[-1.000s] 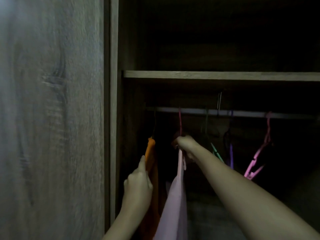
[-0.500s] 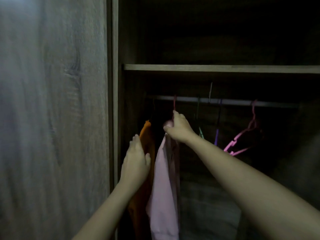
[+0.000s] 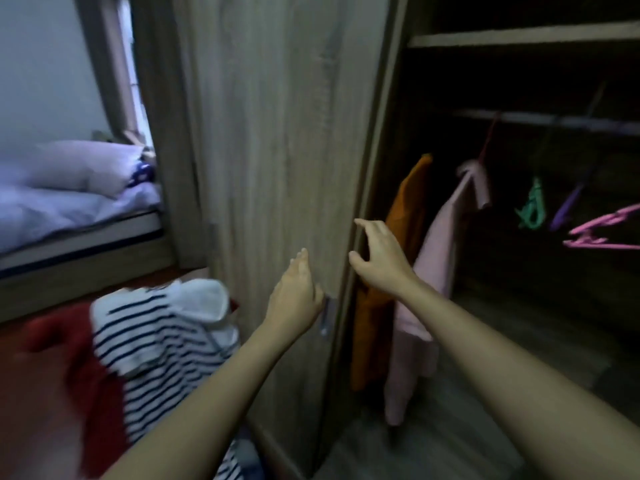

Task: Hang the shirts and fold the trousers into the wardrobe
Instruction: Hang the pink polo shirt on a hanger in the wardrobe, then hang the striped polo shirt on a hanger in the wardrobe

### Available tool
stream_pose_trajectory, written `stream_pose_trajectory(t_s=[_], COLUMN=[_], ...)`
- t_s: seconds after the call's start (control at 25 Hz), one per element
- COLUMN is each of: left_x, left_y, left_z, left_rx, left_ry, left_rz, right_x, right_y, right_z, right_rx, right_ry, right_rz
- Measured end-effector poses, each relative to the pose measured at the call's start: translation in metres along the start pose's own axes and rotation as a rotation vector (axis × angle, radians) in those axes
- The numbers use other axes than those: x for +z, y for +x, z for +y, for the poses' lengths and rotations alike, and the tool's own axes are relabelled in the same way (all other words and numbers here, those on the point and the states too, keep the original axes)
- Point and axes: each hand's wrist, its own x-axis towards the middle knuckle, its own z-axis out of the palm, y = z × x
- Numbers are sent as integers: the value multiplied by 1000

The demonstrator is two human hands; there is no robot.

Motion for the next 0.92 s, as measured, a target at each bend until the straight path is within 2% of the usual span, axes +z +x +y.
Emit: stream_pose_trajectory(t_s=[0.24,0.44,0.56,0.72,0.8,0.92], left_x=[-67,-107,-117,-114,-104,-88], left_y=[-42,-33,-10,23,26,18], left_z=[-138,-261,-320,-399,-429,-448], left_rx=[-162,-228,-210,-101,-106,-120], left_ry=[125,174,215,424,483,480], left_rz=[21,14,-45,-187,-268,-272], right_x=[111,202,257,328,355,382], right_y=[2,49,73,91,98,105], right_z=[-70,-125,-140,-140,-133,-123], right_rx=[-79,-68,11,157,262,417], right_ry=[109,159,177,162,167,198], right_rz=[-305,-414,-450,-476,-458,-429])
